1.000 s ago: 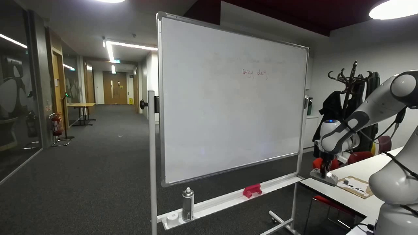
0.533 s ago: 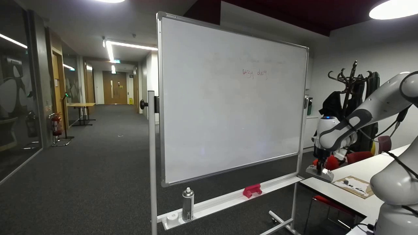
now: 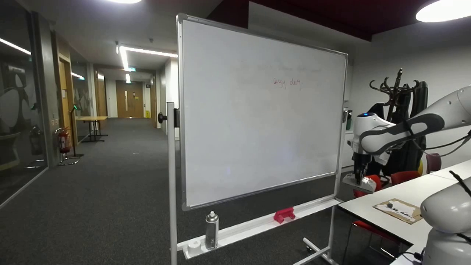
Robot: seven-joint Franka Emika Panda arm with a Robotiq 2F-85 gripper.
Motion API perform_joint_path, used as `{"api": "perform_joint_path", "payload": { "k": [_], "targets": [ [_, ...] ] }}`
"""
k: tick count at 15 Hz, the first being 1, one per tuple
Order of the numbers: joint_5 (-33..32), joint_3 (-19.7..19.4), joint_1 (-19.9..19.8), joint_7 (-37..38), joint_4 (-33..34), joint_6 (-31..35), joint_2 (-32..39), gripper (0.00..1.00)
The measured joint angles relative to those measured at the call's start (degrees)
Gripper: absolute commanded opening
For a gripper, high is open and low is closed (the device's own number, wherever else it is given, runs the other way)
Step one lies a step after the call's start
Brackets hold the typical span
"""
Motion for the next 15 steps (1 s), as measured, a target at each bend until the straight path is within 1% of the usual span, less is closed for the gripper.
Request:
{"api": "perform_joint_path", "payload": {
  "k": [2, 5, 9, 13, 14, 15],
  "targets": [
    [-0.2, 2.1, 0.4, 1.9, 1.9, -5.6, 0.0, 0.34],
    [-0.5, 3.6, 1.1, 3.5, 4.9, -10.9, 2.9, 0.34],
    [0.0, 3.7, 3.4, 3.7, 7.9, -13.6, 5.8, 0.34],
    [1.6, 3.6, 6.5, 3.7, 9.3, -14.8, 4.4, 0.34],
    [2.2, 3.5, 7.1, 3.5, 9.4, -14.8, 3.5, 0.59],
    [2.7, 3.3, 7.7, 3.3, 9.4, -14.8, 2.7, 0.59]
  ]
}}
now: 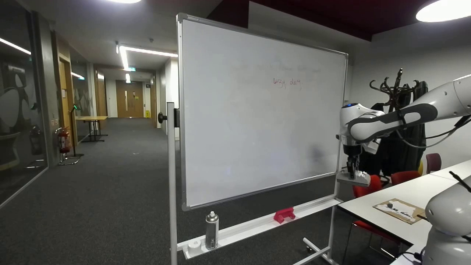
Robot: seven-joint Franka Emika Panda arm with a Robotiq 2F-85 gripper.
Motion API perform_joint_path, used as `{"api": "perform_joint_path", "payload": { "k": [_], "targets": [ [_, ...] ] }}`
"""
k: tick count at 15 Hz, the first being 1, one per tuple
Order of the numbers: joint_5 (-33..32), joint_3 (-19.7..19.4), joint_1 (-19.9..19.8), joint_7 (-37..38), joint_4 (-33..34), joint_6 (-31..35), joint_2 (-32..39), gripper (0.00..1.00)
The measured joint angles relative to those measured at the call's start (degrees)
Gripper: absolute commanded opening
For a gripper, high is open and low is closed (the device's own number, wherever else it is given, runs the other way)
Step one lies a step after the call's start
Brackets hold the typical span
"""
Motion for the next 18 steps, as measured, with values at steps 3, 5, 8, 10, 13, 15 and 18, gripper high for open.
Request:
{"api": "perform_joint_path", "payload": {
  "k": [3, 5, 8, 10, 13, 15, 18],
  "targets": [
    [0.3, -0.7, 0.7, -0.3, -0.1, 0.0, -1.3, 0.59],
    [0.3, -0.8, 0.7, -0.3, -0.1, 0.0, -1.3, 0.34],
    [0.3, -0.8, 0.7, -0.2, -0.2, 0.6, -1.2, 0.34],
    [0.3, -0.9, 0.7, -0.2, -0.1, 5.0, -1.1, 0.34],
    [2.1, -1.0, 1.2, -0.1, 1.5, 12.4, -1.3, 0.34],
    [4.5, -1.0, 2.3, 0.0, 4.0, 15.4, -1.4, 0.34],
    [7.5, -0.7, 4.2, 0.2, 8.4, 19.1, -1.6, 0.34]
  ]
}}
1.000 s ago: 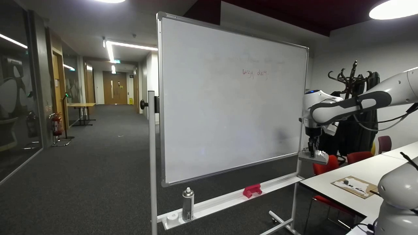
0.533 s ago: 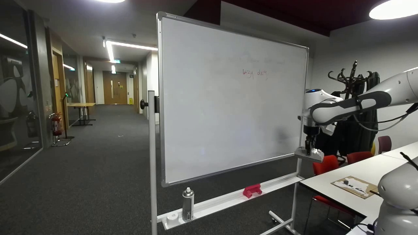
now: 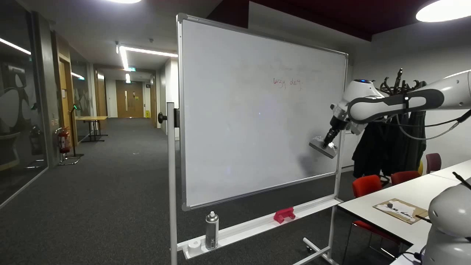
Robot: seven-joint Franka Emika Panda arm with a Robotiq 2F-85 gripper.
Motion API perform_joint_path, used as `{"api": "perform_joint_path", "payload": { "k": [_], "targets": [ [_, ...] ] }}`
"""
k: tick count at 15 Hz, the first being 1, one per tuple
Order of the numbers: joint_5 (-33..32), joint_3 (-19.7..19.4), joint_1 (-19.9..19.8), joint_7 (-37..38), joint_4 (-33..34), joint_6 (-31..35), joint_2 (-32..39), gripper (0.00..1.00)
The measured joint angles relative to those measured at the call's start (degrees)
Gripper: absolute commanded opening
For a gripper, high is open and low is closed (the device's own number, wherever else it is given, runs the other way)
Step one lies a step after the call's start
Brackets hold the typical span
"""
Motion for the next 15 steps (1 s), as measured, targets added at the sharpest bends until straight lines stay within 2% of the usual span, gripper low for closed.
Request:
{"api": "perform_joint_path", "payload": {
  "k": [3, 4, 10, 11, 13, 15],
  "targets": [
    [1.7, 0.7, 1.3, 0.6, 4.8, 1.9, -0.1, 0.34],
    [2.5, 0.8, 1.8, 0.6, 6.4, 1.8, 0.0, 0.59],
    [2.6, 0.9, 1.9, 0.6, 6.4, 1.4, 0.5, 0.59],
    [2.6, 0.9, 1.9, 0.6, 6.4, 1.4, 0.5, 0.34],
    [2.6, 0.9, 1.9, 0.6, 6.4, 1.6, 0.5, 0.34],
    [2.7, 0.7, 1.9, 0.6, 6.5, 4.5, 0.6, 0.34]
  ]
}}
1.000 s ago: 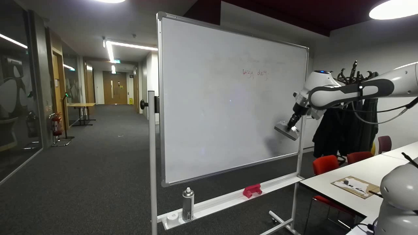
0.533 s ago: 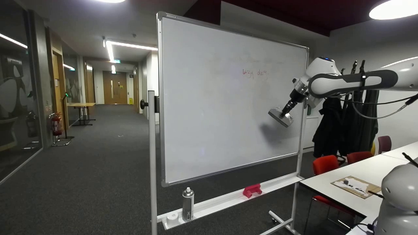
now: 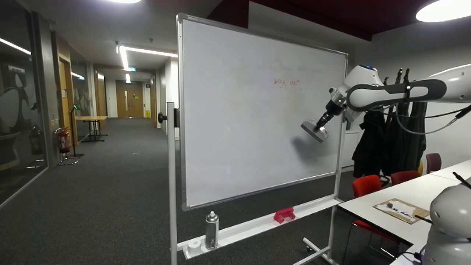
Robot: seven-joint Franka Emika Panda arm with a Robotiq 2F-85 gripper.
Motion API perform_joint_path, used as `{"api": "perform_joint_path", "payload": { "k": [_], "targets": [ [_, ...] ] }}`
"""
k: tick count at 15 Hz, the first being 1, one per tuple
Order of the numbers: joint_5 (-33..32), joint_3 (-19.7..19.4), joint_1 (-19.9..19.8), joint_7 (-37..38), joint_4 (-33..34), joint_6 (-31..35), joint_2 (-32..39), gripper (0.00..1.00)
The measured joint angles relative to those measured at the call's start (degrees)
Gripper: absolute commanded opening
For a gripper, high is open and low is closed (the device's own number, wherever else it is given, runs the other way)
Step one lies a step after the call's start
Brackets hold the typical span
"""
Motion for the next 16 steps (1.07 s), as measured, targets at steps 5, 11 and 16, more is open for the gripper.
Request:
{"api": "perform_joint_path", "payload": {
  "k": [5, 11, 16],
  "targets": [
    [1.7, -1.4, 0.0, -0.1, 4.2, 13.1, 1.8, 0.34],
    [2.0, -6.0, 3.6, -8.8, 13.2, 22.5, 7.2, 0.34],
    [2.0, -8.0, 5.2, -13.7, 17.4, 26.4, 10.6, 0.59]
  ]
}}
